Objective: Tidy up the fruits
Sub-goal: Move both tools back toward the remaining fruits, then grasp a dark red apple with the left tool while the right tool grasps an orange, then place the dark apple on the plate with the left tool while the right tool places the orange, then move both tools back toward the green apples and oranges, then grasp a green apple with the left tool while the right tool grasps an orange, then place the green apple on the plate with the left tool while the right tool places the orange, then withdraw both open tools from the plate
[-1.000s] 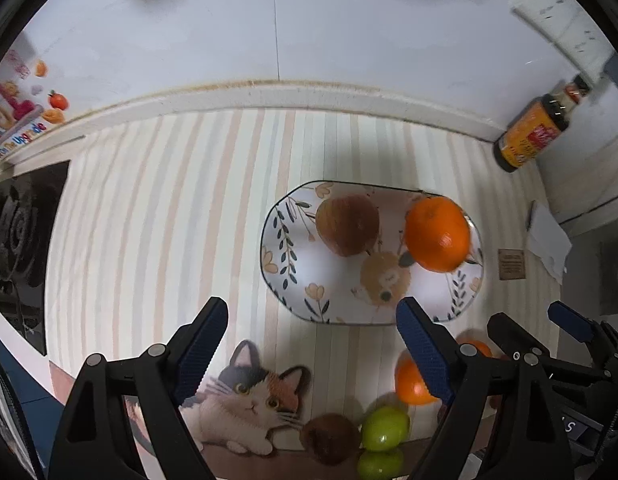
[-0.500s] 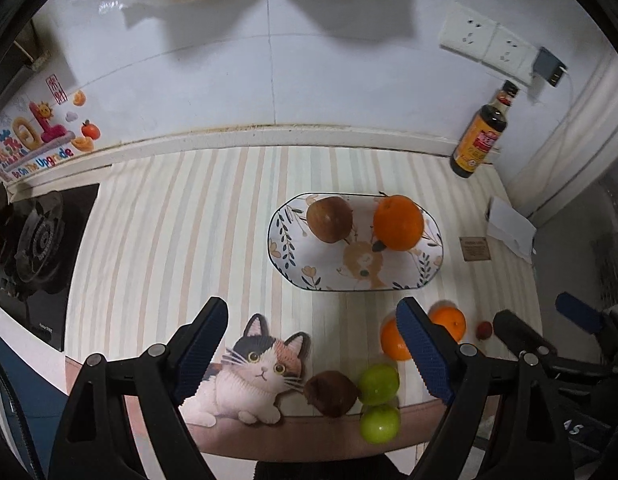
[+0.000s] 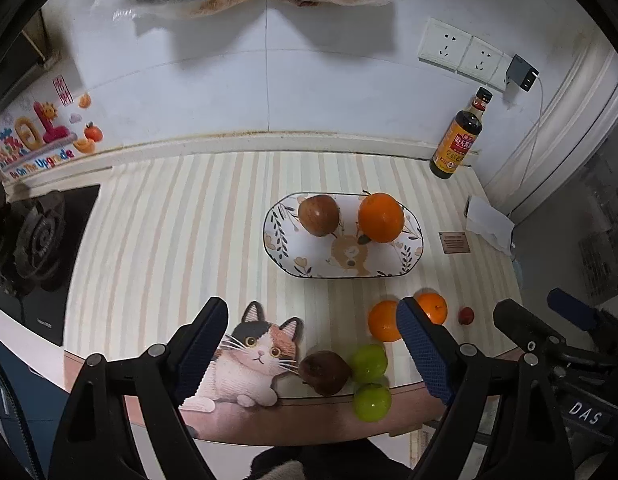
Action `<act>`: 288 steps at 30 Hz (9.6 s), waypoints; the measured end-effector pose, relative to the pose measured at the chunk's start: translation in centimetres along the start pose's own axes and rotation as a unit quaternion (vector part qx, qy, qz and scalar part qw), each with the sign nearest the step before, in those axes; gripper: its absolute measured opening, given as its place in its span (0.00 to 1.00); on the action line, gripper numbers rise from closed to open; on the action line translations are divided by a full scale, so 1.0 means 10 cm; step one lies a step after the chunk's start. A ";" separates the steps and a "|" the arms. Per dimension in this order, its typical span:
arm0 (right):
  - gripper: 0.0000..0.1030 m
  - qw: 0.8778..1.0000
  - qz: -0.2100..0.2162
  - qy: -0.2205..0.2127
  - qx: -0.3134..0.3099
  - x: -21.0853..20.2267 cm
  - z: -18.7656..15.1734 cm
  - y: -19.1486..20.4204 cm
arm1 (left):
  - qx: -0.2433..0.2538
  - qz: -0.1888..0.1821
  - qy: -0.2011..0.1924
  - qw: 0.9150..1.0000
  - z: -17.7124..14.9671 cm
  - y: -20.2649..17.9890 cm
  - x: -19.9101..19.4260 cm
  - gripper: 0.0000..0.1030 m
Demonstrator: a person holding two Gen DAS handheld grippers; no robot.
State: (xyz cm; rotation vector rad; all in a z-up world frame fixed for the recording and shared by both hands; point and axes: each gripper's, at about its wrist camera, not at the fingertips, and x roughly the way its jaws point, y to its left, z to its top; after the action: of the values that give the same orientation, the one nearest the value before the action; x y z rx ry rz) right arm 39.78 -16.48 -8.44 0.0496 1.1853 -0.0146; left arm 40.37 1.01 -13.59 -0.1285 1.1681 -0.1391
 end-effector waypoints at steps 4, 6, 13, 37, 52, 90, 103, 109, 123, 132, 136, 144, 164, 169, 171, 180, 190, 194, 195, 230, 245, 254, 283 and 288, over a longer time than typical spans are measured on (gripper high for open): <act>0.94 0.999 0.019 0.025 0.024 0.19 -0.04 -0.13 | 0.020 0.009 0.046 0.999 -0.06 -0.02 0.34 0.85; 0.94 0.998 0.022 0.041 0.034 0.33 -0.08 -0.22 | 0.011 0.002 0.079 0.997 -0.15 0.01 0.58 0.85; 0.94 0.988 0.049 0.122 0.083 1.05 -0.32 -0.50 | -0.029 -0.029 0.222 0.974 -0.57 0.06 1.51 0.85; 0.76 0.973 0.032 0.220 0.057 2.44 -0.41 -0.22 | -0.079 -0.016 0.259 0.962 -0.80 0.15 1.99 0.60; 0.67 0.968 0.047 0.247 0.015 2.66 -0.55 -0.05 | -0.075 -0.012 0.251 0.965 -0.64 0.12 2.02 0.61; 0.66 0.974 0.108 0.196 0.021 3.04 0.46 0.25 | -0.082 -0.027 0.243 0.966 0.83 0.41 2.59 0.60; 0.94 0.971 0.101 0.215 0.019 2.94 0.50 0.29 | -0.060 -0.005 0.207 0.977 0.93 0.44 2.30 0.83; 0.94 0.983 0.028 0.181 0.009 2.57 0.55 0.14 | -0.039 0.025 0.168 0.985 0.83 0.46 2.02 0.85; 0.94 0.995 -0.020 0.097 -0.008 1.61 0.40 -0.07 | 0.012 0.055 0.059 0.997 0.42 0.23 1.04 0.85; 0.94 0.999 -0.022 0.043 -0.022 0.87 0.21 0.04 | 0.012 0.038 0.018 0.999 0.17 0.16 0.47 0.85; 0.94 0.999 -0.023 0.022 -0.029 0.58 0.12 0.09 | 0.016 0.033 -0.007 0.999 0.10 0.12 0.21 0.85; 0.94 1.000 -0.011 -0.003 -0.025 0.12 -0.01 0.13 | 0.029 0.022 -0.034 0.999 -0.02 0.07 -0.11 0.85; 0.94 0.997 -0.004 0.051 0.058 0.54 -0.18 -0.58 | 0.062 0.010 0.094 0.994 -0.25 -0.24 0.89 1.00; 0.94 0.989 -0.002 0.111 0.099 1.05 -0.41 -0.95 | 0.086 0.019 0.166 0.982 -0.41 -0.40 1.48 1.00; 0.94 0.984 -0.002 0.138 0.114 1.27 -0.54 -1.07 | 0.097 0.020 0.187 0.977 -0.47 -0.47 1.65 1.00; 0.80 0.967 0.023 0.203 0.151 1.82 -0.96 -1.24 | 0.102 -0.002 0.258 0.961 -0.69 -0.61 2.11 1.00; 0.70 0.965 0.041 0.218 0.143 2.03 -1.06 -1.19 | 0.106 -0.025 0.284 0.953 -0.92 -0.73 2.31 0.51; 0.66 0.964 0.053 0.222 0.135 2.09 -1.06 -1.10 | 0.096 -0.027 0.272 0.957 -0.95 -0.68 2.25 0.51; 0.65 0.963 0.057 0.225 0.134 2.11 -1.05 -1.09 | 0.096 -0.023 0.268 0.958 -0.91 -0.61 2.24 0.50; 0.57 0.980 0.109 0.145 0.080 1.89 -0.08 -0.65 | 0.011 -0.076 0.144 0.987 0.34 0.00 1.30 0.50; 0.57 0.983 0.085 0.149 0.072 2.62 0.69 -0.59 | -0.026 -0.006 0.197 0.980 1.34 0.47 2.51 0.51; 0.57 0.979 0.077 0.173 0.069 2.85 0.59 -0.57 | -0.026 -0.003 0.227 0.974 1.29 0.45 2.84 0.51; 0.93 0.993 -0.016 0.118 0.000 2.05 0.51 -0.25 | -0.015 0.048 0.093 0.994 0.71 0.40 1.59 0.85; 0.93 0.995 -0.016 0.096 -0.010 1.69 0.41 -0.21 | -0.008 0.052 0.055 0.997 0.51 0.29 1.22 0.84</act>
State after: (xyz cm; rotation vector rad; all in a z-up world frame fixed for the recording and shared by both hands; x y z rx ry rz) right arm 49.92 -18.51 -22.65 0.0147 1.3781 -0.0254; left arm 49.89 1.87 -23.15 -0.0733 1.2831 -0.0450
